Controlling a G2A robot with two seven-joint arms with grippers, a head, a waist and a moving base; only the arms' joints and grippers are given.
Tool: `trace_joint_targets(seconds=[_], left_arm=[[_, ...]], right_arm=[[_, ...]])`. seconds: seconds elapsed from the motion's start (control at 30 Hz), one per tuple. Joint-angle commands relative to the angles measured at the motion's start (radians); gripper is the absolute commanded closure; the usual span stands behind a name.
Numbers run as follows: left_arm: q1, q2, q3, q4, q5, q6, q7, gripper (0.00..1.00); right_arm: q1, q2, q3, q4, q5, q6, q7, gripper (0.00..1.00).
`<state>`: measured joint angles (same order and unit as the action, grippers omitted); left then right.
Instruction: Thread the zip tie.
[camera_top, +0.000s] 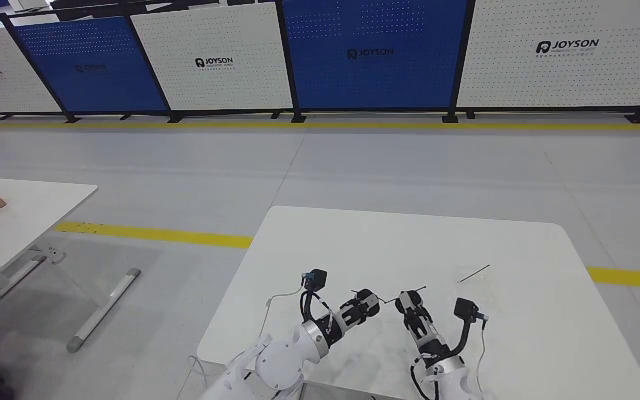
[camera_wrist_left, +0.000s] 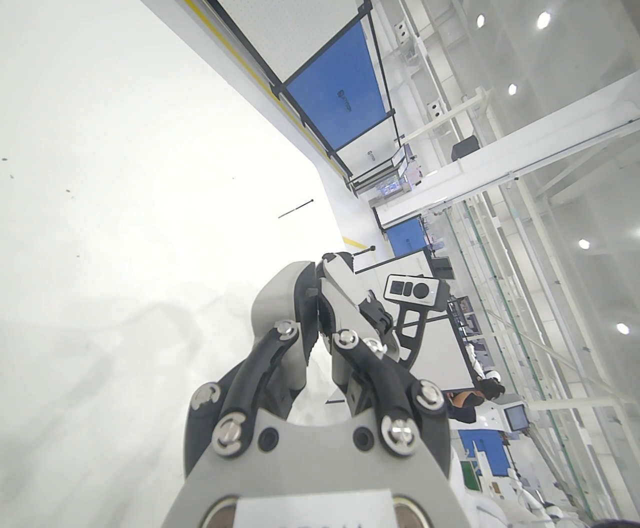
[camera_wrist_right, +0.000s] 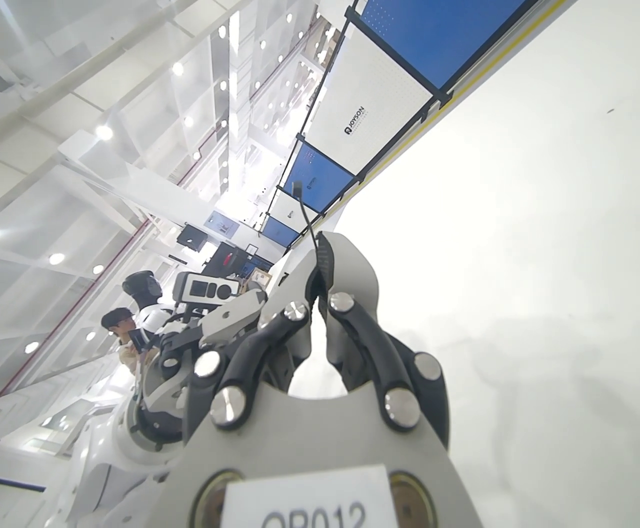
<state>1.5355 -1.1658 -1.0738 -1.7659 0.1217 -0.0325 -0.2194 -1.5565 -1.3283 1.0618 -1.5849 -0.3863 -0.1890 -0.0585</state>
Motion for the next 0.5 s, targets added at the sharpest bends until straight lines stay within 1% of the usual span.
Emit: trace_joint_targets(seconds=[0.0,0.27,0.47], left_arm=[[0.0,0.0,0.0,0.0,0.0,0.0,0.0,1.0],[0.0,0.0,0.0,0.0,0.0,0.0,0.0,1.0],[0.0,0.0,0.0,0.0,0.0,0.0,0.0,1.0]], right_arm=[[-0.005,0.0,0.003,-0.005,0.003,-0.007,0.004,1.0],[-0.031,0.004,0.037,-0.025,0.023,-0.032,-0.006,1.0],[-0.024,0.003,0.039,-0.024,0.02,-0.02,0.003,1.0]])
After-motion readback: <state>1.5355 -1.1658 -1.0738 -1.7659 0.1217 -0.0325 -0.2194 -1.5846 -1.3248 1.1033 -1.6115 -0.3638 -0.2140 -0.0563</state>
